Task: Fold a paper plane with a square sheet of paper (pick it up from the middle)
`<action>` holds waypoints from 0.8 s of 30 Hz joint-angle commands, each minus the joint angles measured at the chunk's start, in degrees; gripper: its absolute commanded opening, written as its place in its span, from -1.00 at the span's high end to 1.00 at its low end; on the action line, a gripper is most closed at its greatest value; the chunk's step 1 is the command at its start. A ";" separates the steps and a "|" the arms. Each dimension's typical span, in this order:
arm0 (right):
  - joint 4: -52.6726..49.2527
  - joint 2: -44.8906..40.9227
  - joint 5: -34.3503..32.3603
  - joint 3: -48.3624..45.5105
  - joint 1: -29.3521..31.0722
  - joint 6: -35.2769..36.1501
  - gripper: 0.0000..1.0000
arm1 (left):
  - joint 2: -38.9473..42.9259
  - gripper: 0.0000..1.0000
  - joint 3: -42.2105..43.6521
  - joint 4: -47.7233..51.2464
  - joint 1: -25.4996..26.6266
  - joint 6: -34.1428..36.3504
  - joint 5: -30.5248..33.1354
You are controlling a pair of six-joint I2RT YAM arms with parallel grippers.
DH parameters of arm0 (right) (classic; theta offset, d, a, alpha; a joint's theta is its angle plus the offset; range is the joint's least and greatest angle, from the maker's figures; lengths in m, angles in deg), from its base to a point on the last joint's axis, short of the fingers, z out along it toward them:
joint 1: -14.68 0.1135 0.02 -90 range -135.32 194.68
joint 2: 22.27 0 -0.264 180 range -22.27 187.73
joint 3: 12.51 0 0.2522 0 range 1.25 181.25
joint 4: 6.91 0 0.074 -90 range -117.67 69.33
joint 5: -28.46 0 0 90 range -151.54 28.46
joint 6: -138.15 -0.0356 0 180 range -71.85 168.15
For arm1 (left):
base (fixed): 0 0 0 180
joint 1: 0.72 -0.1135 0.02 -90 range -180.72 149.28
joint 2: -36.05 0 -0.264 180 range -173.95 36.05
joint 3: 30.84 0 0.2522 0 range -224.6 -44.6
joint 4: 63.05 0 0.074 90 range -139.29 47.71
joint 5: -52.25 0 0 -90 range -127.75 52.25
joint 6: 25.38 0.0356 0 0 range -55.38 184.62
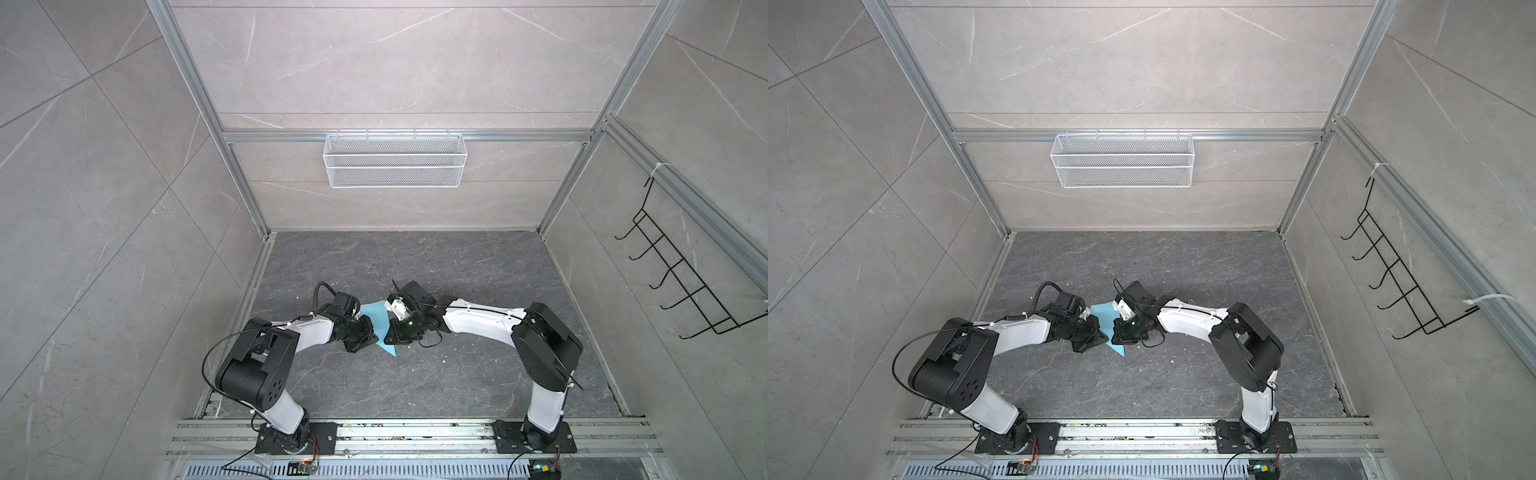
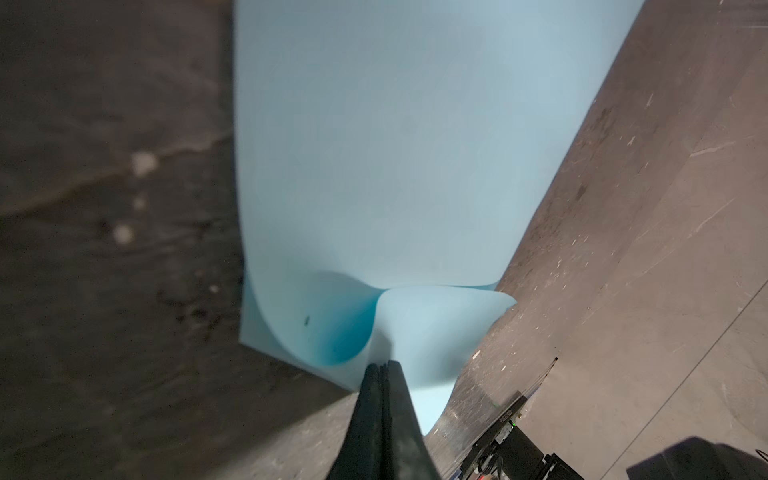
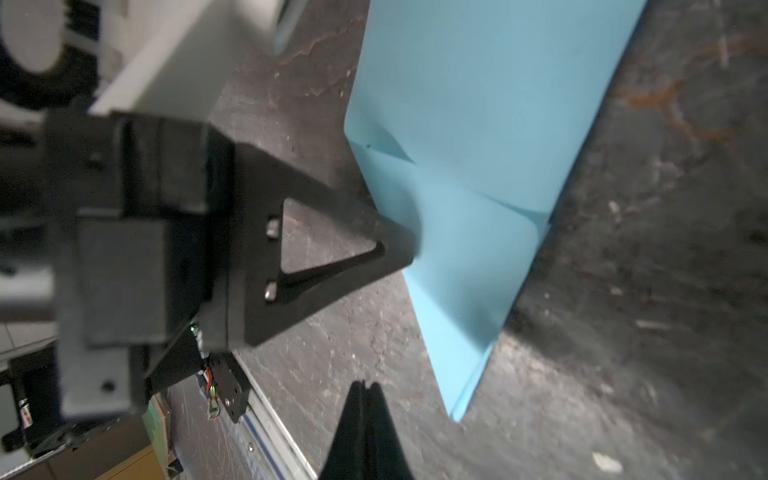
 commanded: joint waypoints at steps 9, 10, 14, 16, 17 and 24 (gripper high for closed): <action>-3.17 6.87 -1.72 2.70 0.34 -0.38 0.88 | -2.32 0.94 0.11 5.10 0.07 2.66 5.12; -3.51 7.10 -2.09 2.57 0.39 -0.34 0.88 | -2.23 0.93 -0.17 5.25 0.02 3.10 5.08; -5.59 8.48 -3.34 2.10 0.33 -0.34 0.88 | -2.13 0.84 -2.63 6.76 0.07 6.99 3.73; -6.88 9.16 -4.38 2.02 0.36 -0.11 0.89 | -1.89 0.78 -4.37 8.33 0.07 9.65 2.89; -7.32 9.38 -4.69 1.90 0.32 0.00 0.89 | -1.55 0.75 -5.22 9.22 0.07 10.77 2.69; -8.32 10.43 -5.44 1.75 0.24 -0.16 0.89 | -0.88 0.70 -9.63 14.72 0.07 17.56 2.60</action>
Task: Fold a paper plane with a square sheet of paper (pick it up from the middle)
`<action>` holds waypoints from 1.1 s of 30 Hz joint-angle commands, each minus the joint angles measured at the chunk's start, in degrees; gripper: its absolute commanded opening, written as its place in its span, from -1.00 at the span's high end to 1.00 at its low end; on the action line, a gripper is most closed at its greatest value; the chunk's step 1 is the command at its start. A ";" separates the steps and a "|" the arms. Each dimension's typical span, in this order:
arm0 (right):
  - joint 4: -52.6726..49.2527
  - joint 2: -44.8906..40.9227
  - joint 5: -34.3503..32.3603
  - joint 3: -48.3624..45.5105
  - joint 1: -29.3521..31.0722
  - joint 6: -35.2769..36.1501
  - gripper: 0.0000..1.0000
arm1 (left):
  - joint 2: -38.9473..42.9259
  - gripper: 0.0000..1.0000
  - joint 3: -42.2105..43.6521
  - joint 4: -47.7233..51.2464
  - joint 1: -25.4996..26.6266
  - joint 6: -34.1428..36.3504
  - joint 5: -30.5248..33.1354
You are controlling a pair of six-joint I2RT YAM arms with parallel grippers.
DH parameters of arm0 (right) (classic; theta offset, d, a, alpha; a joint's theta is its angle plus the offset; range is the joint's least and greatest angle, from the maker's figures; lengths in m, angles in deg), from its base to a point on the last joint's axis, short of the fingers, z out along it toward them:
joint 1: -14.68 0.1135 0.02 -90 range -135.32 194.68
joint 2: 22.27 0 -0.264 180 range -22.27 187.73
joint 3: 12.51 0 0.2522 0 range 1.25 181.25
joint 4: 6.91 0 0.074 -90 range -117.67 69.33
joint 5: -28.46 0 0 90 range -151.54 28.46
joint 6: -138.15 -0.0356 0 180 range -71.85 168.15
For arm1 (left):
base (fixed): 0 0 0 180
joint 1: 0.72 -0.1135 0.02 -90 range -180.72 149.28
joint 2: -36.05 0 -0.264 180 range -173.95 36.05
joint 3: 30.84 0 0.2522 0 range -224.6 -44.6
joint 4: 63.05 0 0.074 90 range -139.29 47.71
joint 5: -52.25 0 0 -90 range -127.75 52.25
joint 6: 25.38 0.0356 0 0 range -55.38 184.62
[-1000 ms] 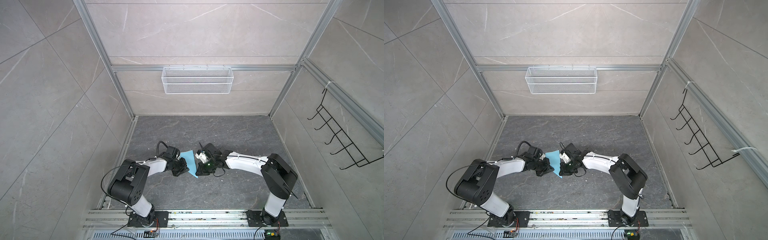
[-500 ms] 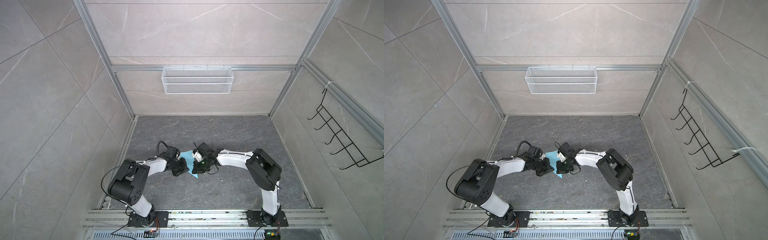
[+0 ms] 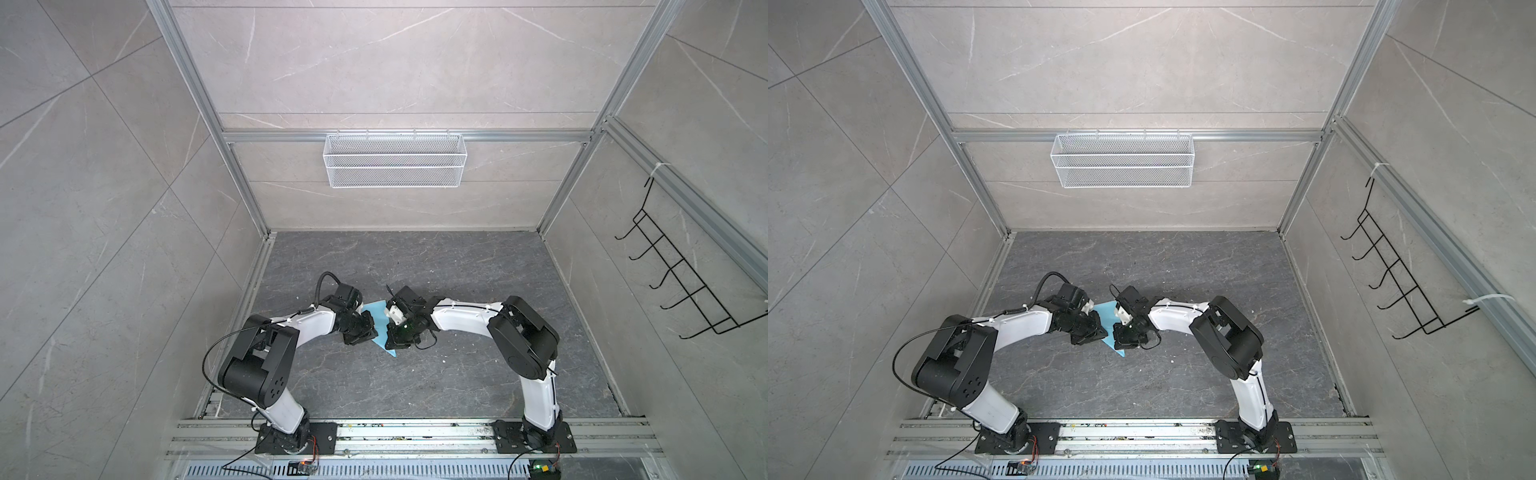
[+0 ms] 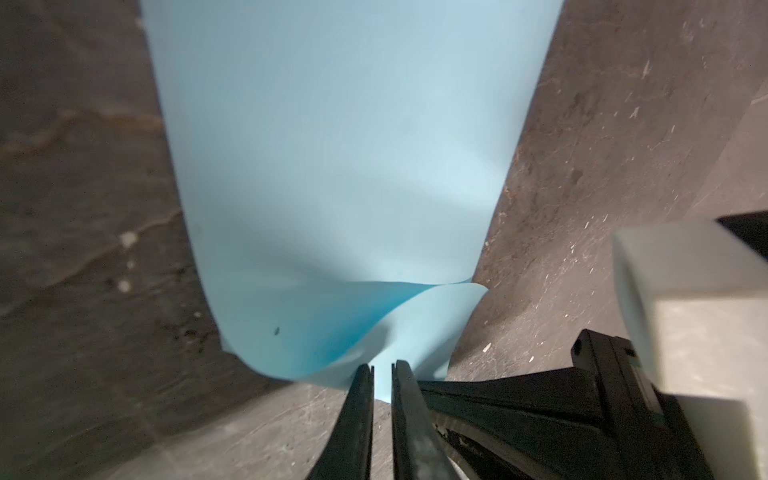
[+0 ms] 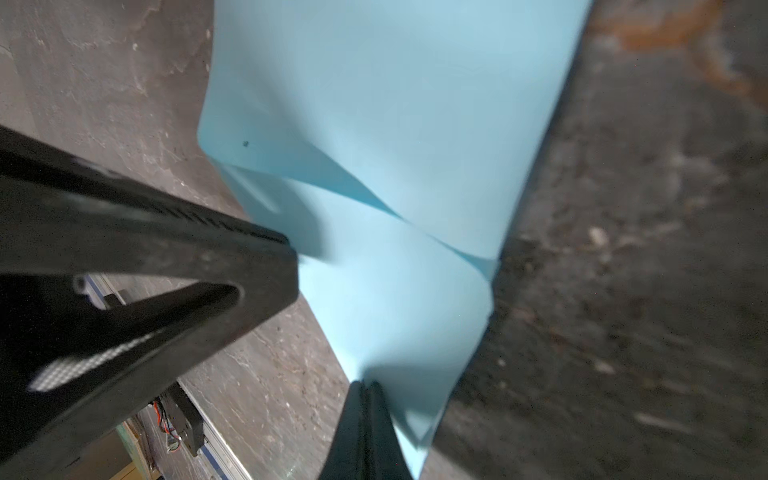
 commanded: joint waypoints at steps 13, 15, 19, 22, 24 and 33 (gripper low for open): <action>-5.43 3.99 -4.00 -0.72 0.29 -0.23 0.90 | -3.62 0.83 -5.40 7.92 -0.06 7.59 4.25; -5.45 4.08 -3.91 -0.75 0.30 -0.33 0.90 | -4.04 0.84 -5.66 8.45 -0.08 7.97 4.87; -5.48 4.08 -4.04 -0.73 0.29 -0.38 0.90 | -4.63 0.83 -6.23 9.99 -0.06 8.86 6.92; -5.68 4.08 -4.15 -0.74 0.29 -0.26 0.90 | -5.12 0.83 -7.04 12.13 -0.06 10.26 9.32; -5.86 3.99 -4.31 -0.94 0.32 -0.19 0.90 | -5.41 0.83 -7.16 13.28 -0.25 10.80 10.90; -5.81 3.81 -4.79 -1.36 0.31 -0.08 0.90 | -6.86 0.84 -7.13 16.79 -2.71 11.80 15.39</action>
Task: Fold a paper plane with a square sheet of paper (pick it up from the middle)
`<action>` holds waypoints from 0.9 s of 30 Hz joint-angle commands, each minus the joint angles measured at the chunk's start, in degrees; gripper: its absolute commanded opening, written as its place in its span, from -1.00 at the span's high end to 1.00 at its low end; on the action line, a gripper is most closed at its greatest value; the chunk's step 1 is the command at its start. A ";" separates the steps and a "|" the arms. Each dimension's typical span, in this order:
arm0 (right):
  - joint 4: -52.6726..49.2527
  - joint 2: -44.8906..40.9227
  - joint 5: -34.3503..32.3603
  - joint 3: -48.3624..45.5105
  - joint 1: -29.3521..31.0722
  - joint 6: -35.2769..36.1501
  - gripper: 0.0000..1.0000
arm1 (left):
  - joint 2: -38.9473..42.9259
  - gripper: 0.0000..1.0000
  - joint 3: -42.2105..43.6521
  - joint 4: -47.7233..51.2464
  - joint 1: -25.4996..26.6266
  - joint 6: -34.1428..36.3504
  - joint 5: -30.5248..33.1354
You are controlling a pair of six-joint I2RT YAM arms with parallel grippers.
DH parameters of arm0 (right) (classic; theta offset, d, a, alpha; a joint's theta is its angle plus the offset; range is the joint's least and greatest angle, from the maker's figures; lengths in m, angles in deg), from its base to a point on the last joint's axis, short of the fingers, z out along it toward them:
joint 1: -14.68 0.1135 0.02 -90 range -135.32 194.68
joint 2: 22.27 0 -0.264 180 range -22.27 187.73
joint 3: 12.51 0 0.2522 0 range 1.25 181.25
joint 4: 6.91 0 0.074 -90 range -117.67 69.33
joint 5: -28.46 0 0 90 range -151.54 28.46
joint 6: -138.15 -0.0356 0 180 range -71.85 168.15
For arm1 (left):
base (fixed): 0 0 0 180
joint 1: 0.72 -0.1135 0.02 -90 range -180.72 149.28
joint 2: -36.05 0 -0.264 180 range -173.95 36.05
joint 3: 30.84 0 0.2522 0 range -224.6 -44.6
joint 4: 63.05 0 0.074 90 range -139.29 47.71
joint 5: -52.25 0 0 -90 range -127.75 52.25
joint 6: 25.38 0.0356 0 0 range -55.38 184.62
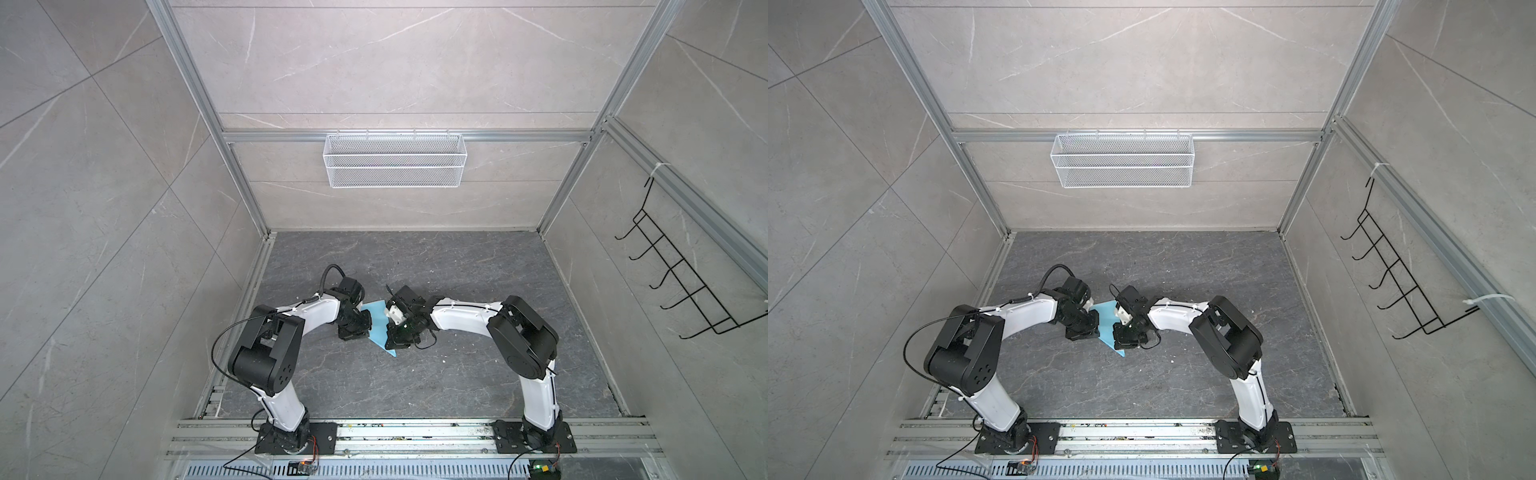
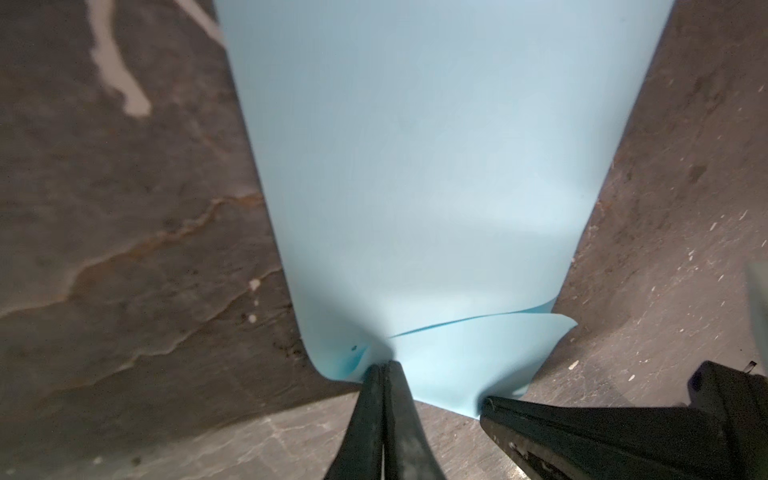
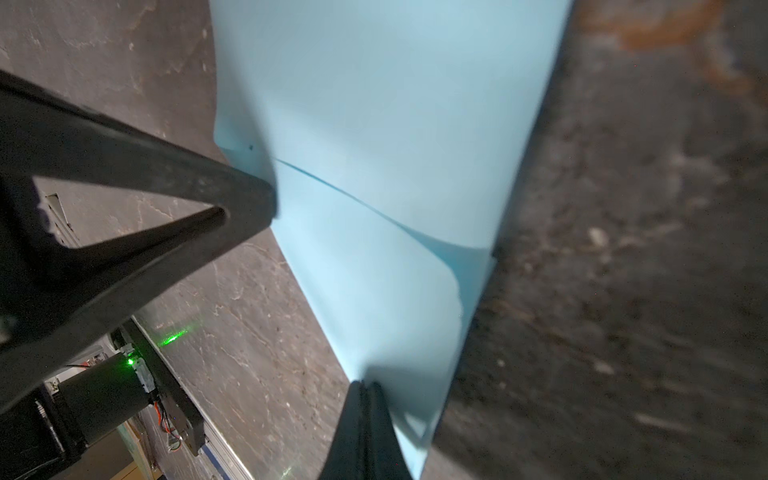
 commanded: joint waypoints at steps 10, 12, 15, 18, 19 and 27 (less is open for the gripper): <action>-5.12 3.11 -5.33 -2.07 0.29 0.03 0.90 | -4.94 0.91 -2.35 9.06 -4.26 -0.47 10.28; -5.38 3.02 -5.73 -1.98 0.28 0.16 0.90 | -4.39 0.90 -3.27 10.45 -4.86 -0.13 11.54; -5.84 2.86 -6.34 -1.93 0.16 0.77 0.90 | -3.36 0.90 -5.11 12.84 -5.80 0.75 13.11; -6.76 2.63 -6.92 -1.60 -0.24 2.64 0.90 | -0.93 0.89 -7.05 13.82 -6.02 1.90 11.85; -7.22 2.40 -6.69 -1.25 -0.58 4.86 0.90 | 0.26 0.87 -7.43 13.36 -6.01 2.88 9.83; -11.85 0.72 -2.84 1.52 -4.00 19.39 0.90 | 9.14 0.82 -2.78 0.19 -2.74 -0.87 -5.97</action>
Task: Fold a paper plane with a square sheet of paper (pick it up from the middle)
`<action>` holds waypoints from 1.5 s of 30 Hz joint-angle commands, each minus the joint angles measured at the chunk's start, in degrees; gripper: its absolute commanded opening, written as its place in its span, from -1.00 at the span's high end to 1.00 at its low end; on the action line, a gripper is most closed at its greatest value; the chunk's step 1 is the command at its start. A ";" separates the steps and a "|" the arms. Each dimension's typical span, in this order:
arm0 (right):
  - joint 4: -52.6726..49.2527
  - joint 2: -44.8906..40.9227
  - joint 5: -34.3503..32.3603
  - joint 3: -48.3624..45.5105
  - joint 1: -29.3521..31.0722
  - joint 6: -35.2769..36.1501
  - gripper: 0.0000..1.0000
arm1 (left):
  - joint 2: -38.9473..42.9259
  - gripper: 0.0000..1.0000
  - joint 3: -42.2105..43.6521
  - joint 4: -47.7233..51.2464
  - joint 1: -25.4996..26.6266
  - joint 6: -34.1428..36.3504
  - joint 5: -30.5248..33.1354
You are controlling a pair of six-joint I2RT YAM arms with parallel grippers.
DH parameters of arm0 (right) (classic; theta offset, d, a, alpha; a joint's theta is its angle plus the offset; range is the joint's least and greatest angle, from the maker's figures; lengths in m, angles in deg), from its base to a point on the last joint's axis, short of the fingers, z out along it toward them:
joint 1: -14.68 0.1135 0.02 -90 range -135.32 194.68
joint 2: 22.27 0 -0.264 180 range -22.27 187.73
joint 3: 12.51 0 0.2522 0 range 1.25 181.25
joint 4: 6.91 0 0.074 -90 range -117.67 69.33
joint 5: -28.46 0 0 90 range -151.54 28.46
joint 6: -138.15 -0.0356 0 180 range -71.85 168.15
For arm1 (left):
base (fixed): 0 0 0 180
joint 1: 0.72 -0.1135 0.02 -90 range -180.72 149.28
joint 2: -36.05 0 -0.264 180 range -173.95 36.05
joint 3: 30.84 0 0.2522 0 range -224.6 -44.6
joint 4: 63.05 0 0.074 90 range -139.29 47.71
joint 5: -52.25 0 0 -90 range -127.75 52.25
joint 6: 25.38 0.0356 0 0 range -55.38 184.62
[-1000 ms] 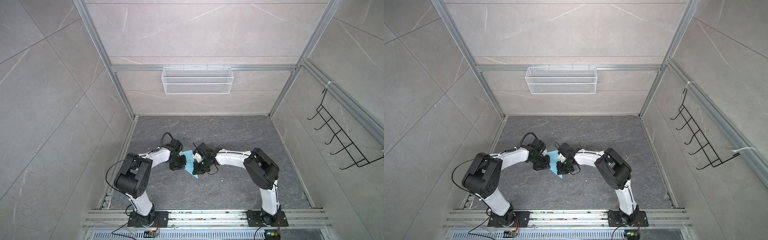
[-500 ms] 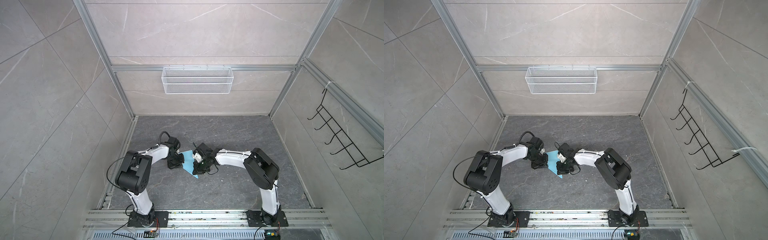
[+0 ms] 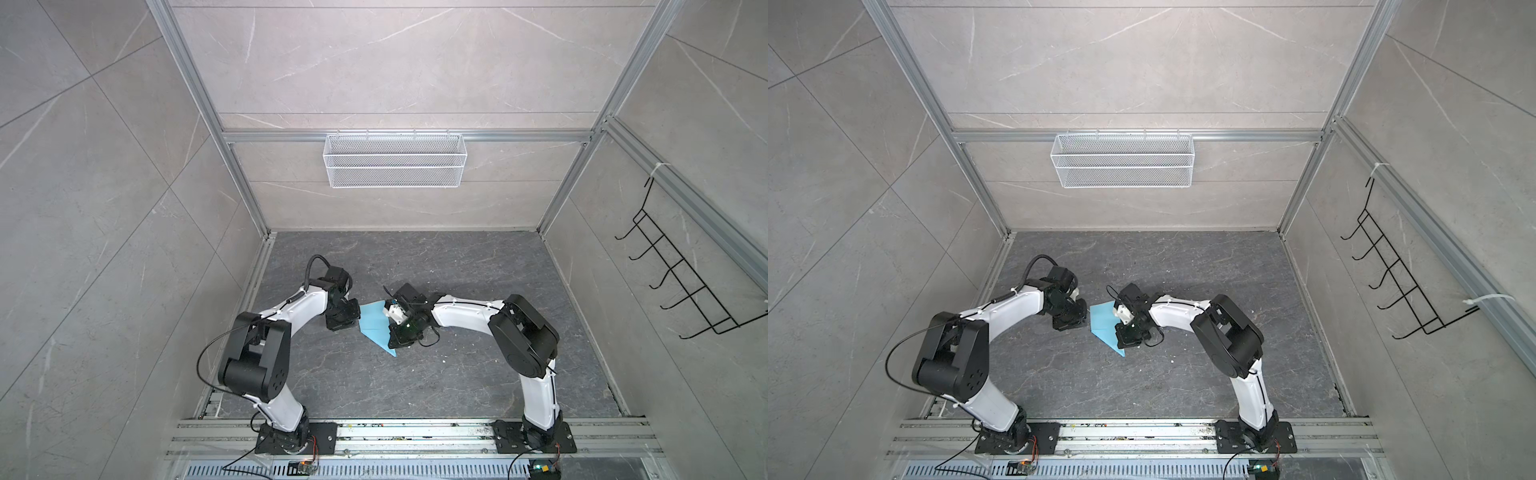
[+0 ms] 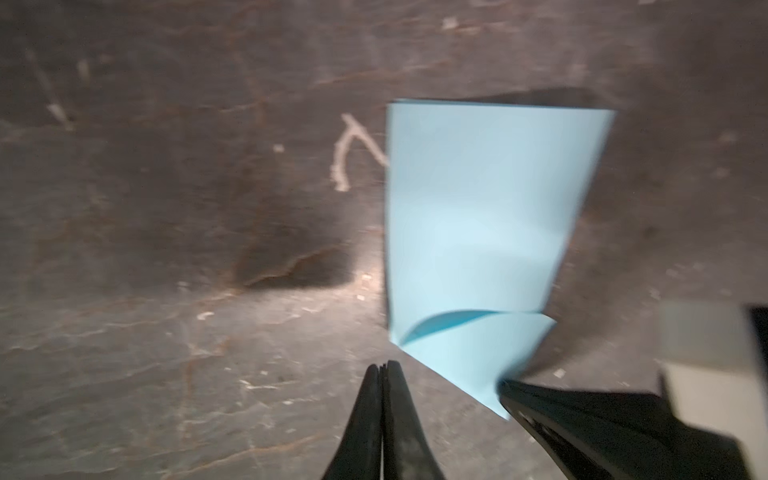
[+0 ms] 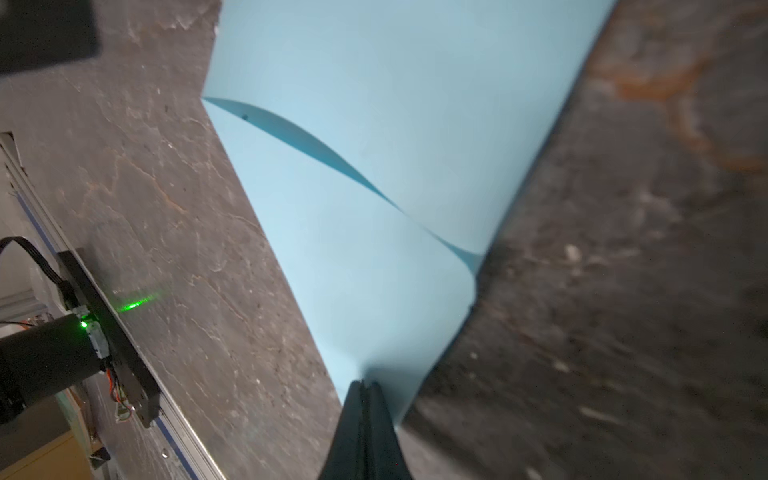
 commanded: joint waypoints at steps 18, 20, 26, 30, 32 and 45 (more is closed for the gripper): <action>3.56 -4.18 5.65 -1.83 -1.59 -5.00 0.85 | -4.09 0.88 5.81 -11.54 6.87 -7.36 -6.83; 3.31 -4.01 5.51 -1.42 -1.31 -5.60 0.84 | -4.51 0.90 5.96 -11.10 6.88 -7.29 -6.21; 4.32 -1.62 3.98 0.44 1.22 -10.34 0.83 | -5.52 0.92 6.47 -10.35 6.91 -7.41 -4.78; 7.49 0.17 1.87 0.73 2.28 -15.99 0.83 | -6.06 0.92 6.36 -9.99 6.95 -7.72 -3.96; 7.89 1.10 0.92 1.31 2.34 -17.46 0.84 | -6.36 0.93 6.21 -9.60 6.96 -7.77 -3.69; 1.75 2.45 -2.97 1.04 2.38 -15.87 0.85 | -8.25 0.95 5.68 -5.43 6.94 -7.00 -0.86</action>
